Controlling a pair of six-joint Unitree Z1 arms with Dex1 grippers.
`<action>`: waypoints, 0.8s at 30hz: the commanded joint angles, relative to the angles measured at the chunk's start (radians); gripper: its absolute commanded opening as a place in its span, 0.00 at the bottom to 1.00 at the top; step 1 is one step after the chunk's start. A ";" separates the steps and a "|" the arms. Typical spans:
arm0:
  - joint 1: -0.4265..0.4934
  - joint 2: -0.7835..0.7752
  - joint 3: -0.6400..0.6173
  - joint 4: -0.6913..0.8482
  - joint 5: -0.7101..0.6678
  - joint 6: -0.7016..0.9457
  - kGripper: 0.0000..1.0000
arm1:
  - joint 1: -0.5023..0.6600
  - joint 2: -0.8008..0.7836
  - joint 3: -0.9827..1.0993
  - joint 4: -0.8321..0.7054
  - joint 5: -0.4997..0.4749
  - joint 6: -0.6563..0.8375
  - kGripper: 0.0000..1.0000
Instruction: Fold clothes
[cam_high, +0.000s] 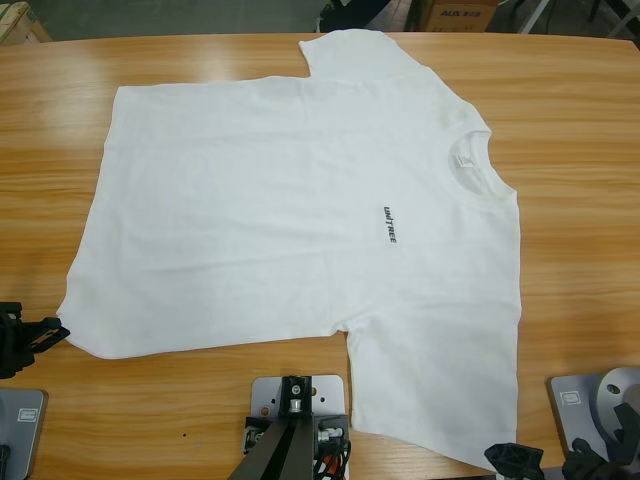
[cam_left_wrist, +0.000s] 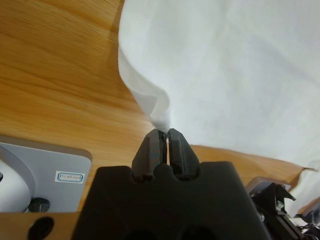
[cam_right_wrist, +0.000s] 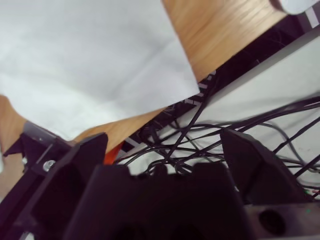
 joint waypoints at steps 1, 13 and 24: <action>0.001 0.014 0.003 -0.010 -0.007 0.008 0.00 | 0.030 0.046 0.134 -0.129 -0.033 0.097 0.90; 0.001 0.032 0.002 -0.017 -0.007 0.008 0.00 | 0.030 0.112 0.207 -0.277 -0.062 0.095 0.75; 0.001 0.042 0.004 -0.022 -0.008 0.011 0.00 | 0.030 0.118 0.215 -0.290 -0.144 0.030 0.26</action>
